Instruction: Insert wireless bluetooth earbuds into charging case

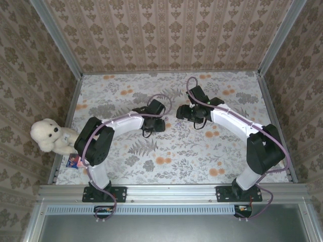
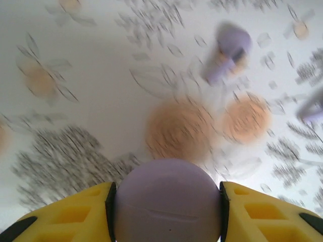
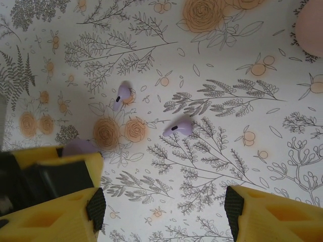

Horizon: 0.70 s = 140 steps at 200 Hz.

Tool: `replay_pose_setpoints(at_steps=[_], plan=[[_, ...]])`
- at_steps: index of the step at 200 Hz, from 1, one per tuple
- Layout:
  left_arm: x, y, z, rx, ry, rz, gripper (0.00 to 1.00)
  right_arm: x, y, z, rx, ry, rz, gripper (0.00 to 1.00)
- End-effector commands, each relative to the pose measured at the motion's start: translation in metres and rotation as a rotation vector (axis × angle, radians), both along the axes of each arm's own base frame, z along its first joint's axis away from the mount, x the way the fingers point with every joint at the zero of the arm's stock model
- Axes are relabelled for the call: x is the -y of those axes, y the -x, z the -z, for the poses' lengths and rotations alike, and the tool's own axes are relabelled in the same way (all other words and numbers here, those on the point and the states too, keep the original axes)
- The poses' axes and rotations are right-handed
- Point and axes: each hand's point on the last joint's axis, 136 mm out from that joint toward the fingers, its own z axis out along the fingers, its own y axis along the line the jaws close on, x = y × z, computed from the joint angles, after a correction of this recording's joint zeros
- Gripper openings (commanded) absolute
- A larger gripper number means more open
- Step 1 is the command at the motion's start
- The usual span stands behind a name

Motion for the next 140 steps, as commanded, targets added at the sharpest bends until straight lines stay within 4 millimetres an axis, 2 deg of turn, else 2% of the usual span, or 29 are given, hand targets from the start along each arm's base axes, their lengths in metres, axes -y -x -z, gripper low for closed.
replay_pose_setpoints(at_steps=[1, 32, 59, 73, 101, 140], plan=[[0.000, 0.026, 0.004, -0.042, 0.009, -0.131, 0.36, 0.011, 0.007, -0.002, 0.014, 0.022, 0.006, 0.67], [0.007, 0.049, 0.013, -0.035, -0.027, -0.175, 0.37, 0.016, 0.014, 0.007, -0.008, 0.027, 0.007, 0.67], [0.010, 0.052, 0.018, -0.015, -0.062, -0.186, 0.39, 0.018, 0.020, 0.014, -0.027, 0.030, 0.005, 0.67], [0.011, 0.050, 0.017, -0.008, -0.070, -0.186, 0.42, 0.016, 0.016, 0.011, -0.005, 0.019, 0.004, 0.67], [0.012, 0.046, 0.008, 0.025, -0.062, -0.190, 0.56, 0.019, 0.019, 0.012, -0.008, 0.025, 0.008, 0.67], [0.009, 0.035, -0.023, 0.114, -0.034, -0.195, 0.82, 0.020, 0.024, 0.012, -0.018, 0.016, 0.021, 0.67]])
